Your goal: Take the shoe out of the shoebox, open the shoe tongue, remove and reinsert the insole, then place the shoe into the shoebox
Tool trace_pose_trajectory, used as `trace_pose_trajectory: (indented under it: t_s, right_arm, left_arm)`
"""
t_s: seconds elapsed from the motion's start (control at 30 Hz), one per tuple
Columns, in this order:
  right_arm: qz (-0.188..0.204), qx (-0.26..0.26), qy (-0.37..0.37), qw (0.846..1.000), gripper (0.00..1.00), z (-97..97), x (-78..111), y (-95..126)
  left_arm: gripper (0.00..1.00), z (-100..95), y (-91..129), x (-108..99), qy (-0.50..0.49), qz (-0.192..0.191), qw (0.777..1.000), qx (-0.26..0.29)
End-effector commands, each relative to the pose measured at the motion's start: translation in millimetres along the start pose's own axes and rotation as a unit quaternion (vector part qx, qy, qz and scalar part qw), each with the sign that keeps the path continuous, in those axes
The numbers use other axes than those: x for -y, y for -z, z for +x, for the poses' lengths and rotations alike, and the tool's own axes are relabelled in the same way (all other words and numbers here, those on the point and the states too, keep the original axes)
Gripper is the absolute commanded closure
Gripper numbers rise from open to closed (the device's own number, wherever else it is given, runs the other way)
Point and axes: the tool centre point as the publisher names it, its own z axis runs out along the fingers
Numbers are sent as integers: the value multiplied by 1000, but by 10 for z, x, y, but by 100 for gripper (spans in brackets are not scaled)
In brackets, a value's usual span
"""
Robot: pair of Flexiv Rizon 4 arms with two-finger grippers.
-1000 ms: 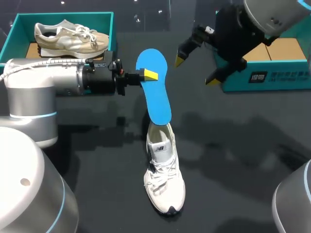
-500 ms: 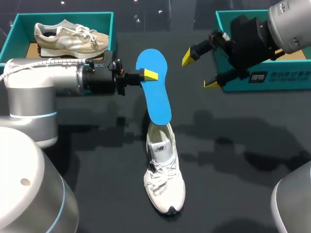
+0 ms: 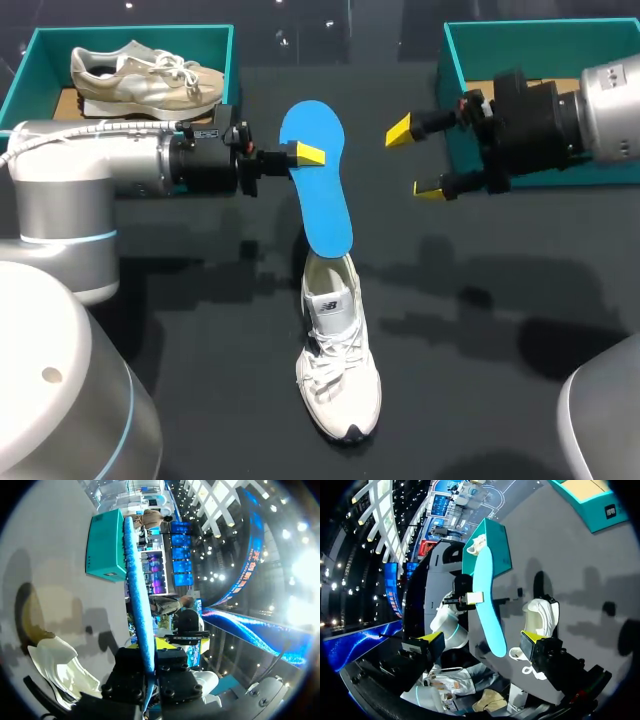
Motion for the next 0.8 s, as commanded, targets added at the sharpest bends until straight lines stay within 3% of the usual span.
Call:
trace_pose_trajectory:
  t_s: [0.03,0.43,0.8]
  right_arm:
    - [-1,-80,-1,997,0,-59,2,-44]
    - [7,-94,-15,995,0,-115,-25,-81]
    - [21,-92,-33,995,0,-124,-48,-113]
  left_arm:
    - [100,-8,-7,0,0,0,1000,0]
    - [100,-8,-7,0,0,0,1000,0]
    - [100,89,47,92,-135,7,991,-9]
